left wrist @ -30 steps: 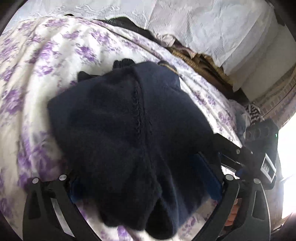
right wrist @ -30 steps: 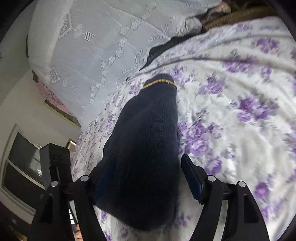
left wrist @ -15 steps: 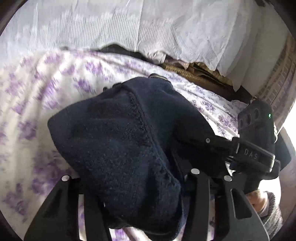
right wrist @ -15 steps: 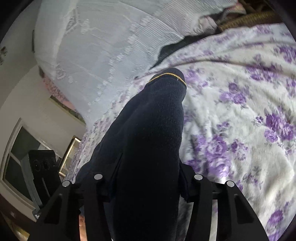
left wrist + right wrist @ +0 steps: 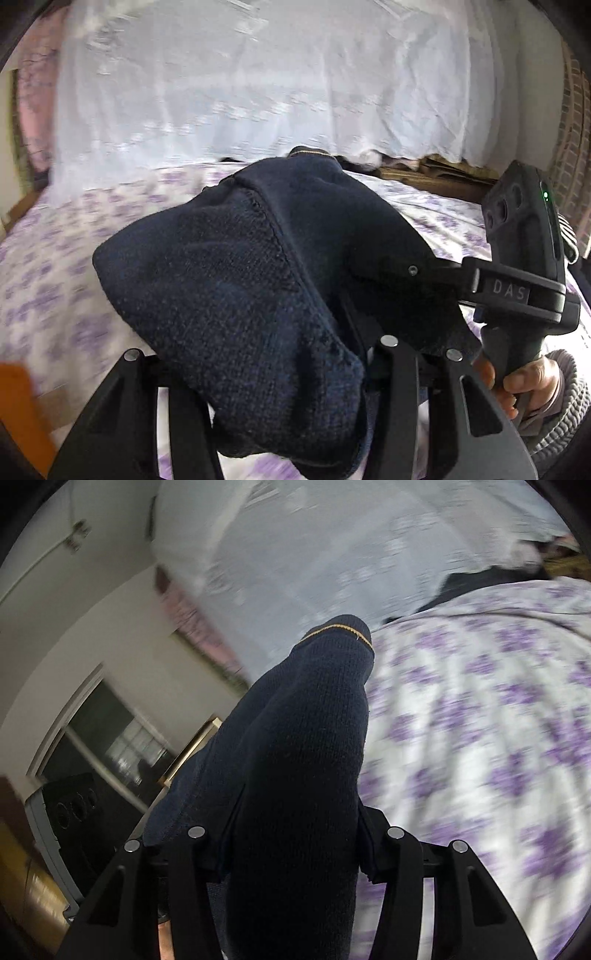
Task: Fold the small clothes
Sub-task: 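Carry the navy bundle with both tools toward the orange folded cloth, then lower the navy bundle onto the orange cloth and open both tools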
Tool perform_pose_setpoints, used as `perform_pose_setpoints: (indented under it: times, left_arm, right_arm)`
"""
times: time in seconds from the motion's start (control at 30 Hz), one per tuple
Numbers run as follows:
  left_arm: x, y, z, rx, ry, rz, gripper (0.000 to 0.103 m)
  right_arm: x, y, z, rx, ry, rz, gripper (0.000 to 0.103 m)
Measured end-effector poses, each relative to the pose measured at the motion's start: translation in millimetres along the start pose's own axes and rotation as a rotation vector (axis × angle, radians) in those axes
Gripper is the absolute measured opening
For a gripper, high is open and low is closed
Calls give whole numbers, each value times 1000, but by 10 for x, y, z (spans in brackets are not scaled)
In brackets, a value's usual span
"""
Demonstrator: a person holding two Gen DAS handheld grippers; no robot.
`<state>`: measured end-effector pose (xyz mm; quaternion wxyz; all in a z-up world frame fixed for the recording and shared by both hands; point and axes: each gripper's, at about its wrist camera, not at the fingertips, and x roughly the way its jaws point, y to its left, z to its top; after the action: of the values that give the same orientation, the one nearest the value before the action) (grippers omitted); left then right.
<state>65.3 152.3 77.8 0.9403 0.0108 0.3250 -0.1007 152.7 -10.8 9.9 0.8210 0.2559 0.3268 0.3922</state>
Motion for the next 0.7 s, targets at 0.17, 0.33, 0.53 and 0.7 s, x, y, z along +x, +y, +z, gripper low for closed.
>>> perform_pose_setpoints:
  times: [0.17,0.33,0.53,0.7]
  left_arm:
    - [-570,518,-216,-57,-17,103,46]
    - [-1154,1214,-481,-144,-28,204,47]
    - [-1669,2018,-887,-257,-4,295,47]
    - [-1821,2604,-1396,-408,25,334,47]
  right_arm:
    - [499,709,-216,-47,80,87,52]
    - [1019,1407,-469,-96,159,160,52]
    - [1776,2160,-924,-130,291,236,52]
    - [2295,2418,-1362,-162,417,238,53]
